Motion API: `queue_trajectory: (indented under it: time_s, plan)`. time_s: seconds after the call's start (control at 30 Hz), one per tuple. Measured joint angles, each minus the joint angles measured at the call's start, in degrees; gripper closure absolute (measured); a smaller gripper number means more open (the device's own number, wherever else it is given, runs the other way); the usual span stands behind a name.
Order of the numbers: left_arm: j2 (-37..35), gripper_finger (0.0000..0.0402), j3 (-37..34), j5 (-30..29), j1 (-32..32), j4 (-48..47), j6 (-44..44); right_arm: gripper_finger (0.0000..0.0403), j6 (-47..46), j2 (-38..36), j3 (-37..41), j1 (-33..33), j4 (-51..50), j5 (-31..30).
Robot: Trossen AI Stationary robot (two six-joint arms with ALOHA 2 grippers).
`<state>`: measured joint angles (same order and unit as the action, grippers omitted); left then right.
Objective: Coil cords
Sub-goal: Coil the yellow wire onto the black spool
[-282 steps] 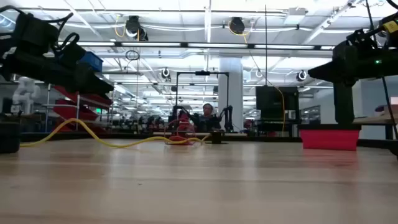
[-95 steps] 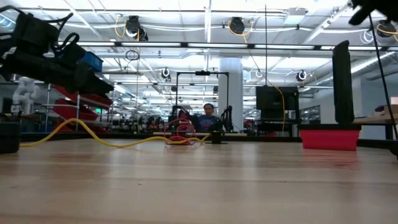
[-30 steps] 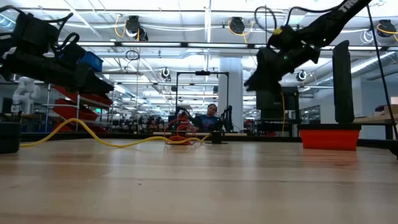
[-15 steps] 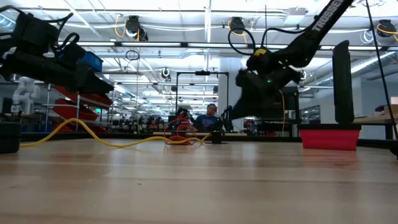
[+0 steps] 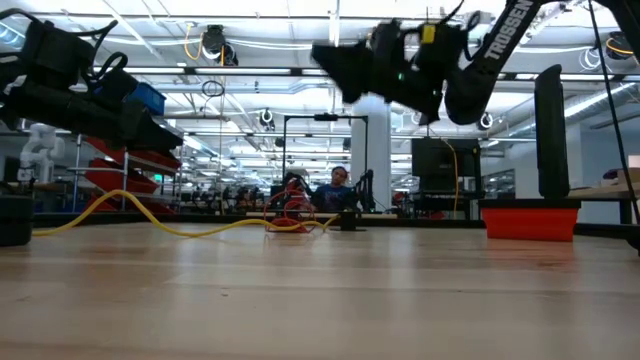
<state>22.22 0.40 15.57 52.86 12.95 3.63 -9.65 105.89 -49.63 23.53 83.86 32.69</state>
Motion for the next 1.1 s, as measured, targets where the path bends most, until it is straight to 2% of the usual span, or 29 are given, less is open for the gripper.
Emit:
queue_trajectory:
  time_s: [0.07,0.13,0.33,0.43,0.53,0.67,0.77,0.83,1.1]
  plan:
    - [-0.02,0.0208,0.01,-0.02,-0.01,0.00,0.00,0.0277,-0.02,-0.71,-0.28,-0.63,6.03,0.00]
    - [-0.02,0.0208,0.01,-0.02,0.00,0.00,-0.02,0.0277,0.49,-2.96,-1.26,-1.20,5.16,0.01]
    - [0.00,0.0208,0.01,-0.02,0.01,0.00,-0.02,0.0277,3.09,-11.20,-6.73,-2.73,-9.08,0.66]
    - [-0.01,0.0208,0.01,-0.01,0.01,0.00,-0.01,0.0277,5.03,-15.51,-11.28,-2.70,-23.84,0.68]
    - [0.00,0.0208,0.01,-0.02,-0.02,0.00,-0.02,0.0277,10.39,-18.83,-17.72,-2.60,-44.21,0.47]
    - [-0.01,0.0208,0.00,0.00,0.01,0.00,-0.02,0.0277,19.12,-20.02,-27.85,-2.65,-73.13,-0.04]
    - [-0.02,0.0208,0.00,-0.01,0.00,0.00,0.01,0.0277,22.46,-19.94,-34.11,-2.65,-88.78,-0.04]
    - [0.00,0.0208,0.01,-0.02,-0.01,0.00,-0.02,0.0277,24.27,-19.94,-36.29,-2.65,-96.28,-1.14]
    - [-0.01,0.0208,-0.01,-0.02,0.01,-0.01,-0.01,0.0277,28.37,-20.20,-38.80,-2.34,-121.56,-12.78]
